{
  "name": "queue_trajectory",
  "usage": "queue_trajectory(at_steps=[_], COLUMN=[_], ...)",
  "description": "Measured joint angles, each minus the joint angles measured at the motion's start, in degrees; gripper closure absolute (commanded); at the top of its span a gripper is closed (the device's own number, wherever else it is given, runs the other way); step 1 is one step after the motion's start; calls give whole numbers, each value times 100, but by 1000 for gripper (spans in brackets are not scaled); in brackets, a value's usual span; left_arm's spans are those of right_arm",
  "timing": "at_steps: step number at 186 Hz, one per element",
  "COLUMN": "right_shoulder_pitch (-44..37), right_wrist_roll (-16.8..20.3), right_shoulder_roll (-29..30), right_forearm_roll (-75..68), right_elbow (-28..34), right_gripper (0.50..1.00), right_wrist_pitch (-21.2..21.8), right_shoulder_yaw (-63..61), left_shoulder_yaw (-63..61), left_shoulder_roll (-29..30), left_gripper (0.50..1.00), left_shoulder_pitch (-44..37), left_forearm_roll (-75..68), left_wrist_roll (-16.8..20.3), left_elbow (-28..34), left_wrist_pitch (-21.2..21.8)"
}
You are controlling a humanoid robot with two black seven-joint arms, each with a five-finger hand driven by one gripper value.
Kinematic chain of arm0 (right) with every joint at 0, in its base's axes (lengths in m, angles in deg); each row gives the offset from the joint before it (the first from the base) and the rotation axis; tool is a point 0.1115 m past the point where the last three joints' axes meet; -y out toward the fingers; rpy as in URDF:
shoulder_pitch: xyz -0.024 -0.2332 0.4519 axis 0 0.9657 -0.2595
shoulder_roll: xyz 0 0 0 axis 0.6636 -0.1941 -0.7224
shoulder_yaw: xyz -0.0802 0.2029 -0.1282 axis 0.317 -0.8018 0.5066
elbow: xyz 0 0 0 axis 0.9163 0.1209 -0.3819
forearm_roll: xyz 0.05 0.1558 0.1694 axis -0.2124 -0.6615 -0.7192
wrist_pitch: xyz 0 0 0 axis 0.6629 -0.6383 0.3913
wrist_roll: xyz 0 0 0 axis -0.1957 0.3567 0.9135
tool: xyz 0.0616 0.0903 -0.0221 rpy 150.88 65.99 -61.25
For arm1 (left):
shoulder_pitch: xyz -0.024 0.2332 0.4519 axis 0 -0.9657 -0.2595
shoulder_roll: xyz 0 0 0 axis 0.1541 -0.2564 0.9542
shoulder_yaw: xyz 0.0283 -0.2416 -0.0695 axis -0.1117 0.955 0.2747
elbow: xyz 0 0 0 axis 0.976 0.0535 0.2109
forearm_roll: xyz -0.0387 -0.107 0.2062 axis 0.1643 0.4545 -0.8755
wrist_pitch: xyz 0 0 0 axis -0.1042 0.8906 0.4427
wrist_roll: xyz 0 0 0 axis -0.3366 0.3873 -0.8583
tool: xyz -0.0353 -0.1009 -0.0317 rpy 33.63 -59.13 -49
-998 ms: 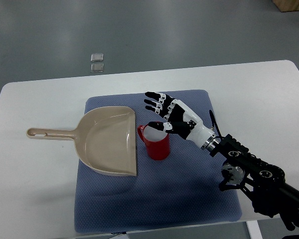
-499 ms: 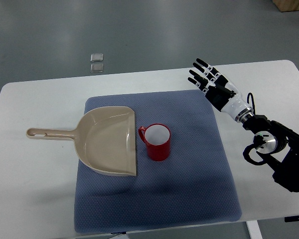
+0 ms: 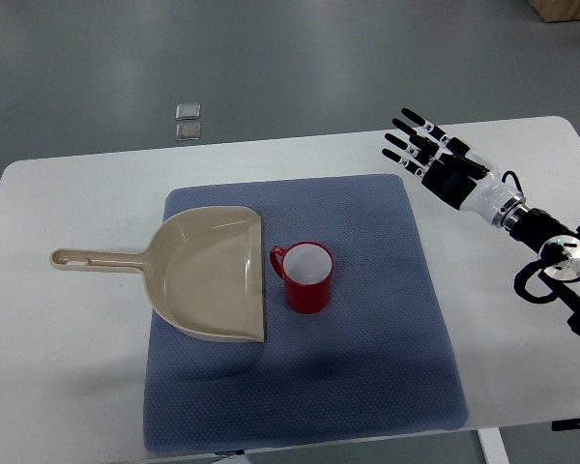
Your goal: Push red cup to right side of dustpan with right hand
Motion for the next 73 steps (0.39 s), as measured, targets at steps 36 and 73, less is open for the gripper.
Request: queue_trajectory(at_steps=[36, 73], right_shoulder_pitch=[33, 17], right_wrist_roll=[-169, -177], right_shoulder_roll=[72, 159], right_forearm_roll=[178, 330], right_elbow=[-61, -135], right_gripper=[566, 566], right_wrist_pitch=[-18, -351], right_shoulder_yaw=[1, 14], left_shoulder_yaw=[0, 0], left_shoulder_roll=[0, 0], left_gripper=[500, 500], left_shoulder_pitch=[4, 5], left_forearm_roll=[0, 0], left_wrist_roll=[0, 3], left_elbow=[0, 0], left_wrist_pitch=[-1, -2])
